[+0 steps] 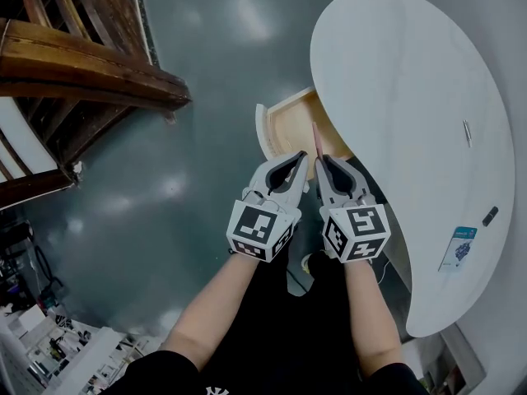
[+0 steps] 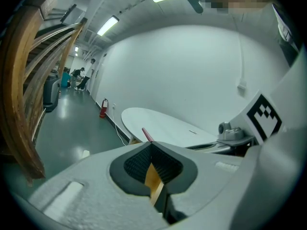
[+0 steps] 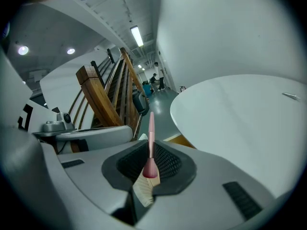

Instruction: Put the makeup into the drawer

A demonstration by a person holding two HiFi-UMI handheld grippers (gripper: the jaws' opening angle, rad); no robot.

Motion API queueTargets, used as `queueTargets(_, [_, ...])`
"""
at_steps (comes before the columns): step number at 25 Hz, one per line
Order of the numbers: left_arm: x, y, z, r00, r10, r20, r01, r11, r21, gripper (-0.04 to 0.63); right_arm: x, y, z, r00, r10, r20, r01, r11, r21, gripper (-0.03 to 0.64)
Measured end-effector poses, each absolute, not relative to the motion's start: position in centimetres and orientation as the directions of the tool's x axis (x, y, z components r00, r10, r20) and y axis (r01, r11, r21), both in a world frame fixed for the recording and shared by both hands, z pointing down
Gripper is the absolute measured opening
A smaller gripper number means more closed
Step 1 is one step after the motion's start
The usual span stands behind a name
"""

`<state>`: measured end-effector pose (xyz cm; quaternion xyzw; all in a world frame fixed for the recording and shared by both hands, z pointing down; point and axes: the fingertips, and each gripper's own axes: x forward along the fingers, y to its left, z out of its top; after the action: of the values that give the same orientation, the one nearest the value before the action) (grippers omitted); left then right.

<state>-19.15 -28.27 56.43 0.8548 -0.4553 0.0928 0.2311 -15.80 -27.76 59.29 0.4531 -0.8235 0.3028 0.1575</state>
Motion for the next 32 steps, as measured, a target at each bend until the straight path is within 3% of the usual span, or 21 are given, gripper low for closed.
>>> queueTargets(26, [-21.2,-31.8,62.8,0.566,-0.749,0.346,-0.819,-0.458,0.346,0.009,-18.4,-30.1,73.1,-0.528,-0.528,0.666,-0.838,0.452,-0.306,0.055])
queueTargets(32, [-21.0,-31.7,62.9,0.569,-0.744,0.35,-0.817,-0.462,0.347,0.009,-18.5,-30.2,74.2,-0.524,-0.502,0.688,-0.834,0.467,-0.295,0.12])
